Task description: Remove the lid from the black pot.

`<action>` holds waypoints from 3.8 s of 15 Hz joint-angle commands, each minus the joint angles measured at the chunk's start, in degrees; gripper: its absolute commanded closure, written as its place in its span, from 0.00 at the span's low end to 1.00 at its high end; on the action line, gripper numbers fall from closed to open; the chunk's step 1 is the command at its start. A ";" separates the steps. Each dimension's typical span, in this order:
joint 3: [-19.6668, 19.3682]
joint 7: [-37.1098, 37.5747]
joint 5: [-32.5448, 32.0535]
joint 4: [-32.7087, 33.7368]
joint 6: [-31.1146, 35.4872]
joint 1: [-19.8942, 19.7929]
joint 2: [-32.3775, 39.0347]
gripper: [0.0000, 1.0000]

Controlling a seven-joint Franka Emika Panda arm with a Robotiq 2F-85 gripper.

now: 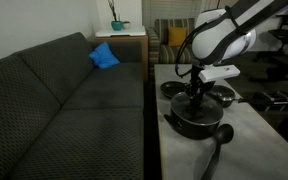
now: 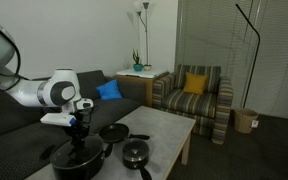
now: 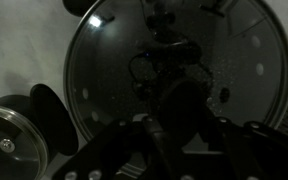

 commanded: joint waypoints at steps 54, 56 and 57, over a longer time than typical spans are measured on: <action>-10.90 15.21 13.88 -38.55 26.06 -7.05 -10.10 0.86; -10.72 15.25 14.79 -37.42 27.05 -7.22 -9.06 0.86; -10.59 15.21 15.22 -36.79 27.63 -7.37 -8.37 0.86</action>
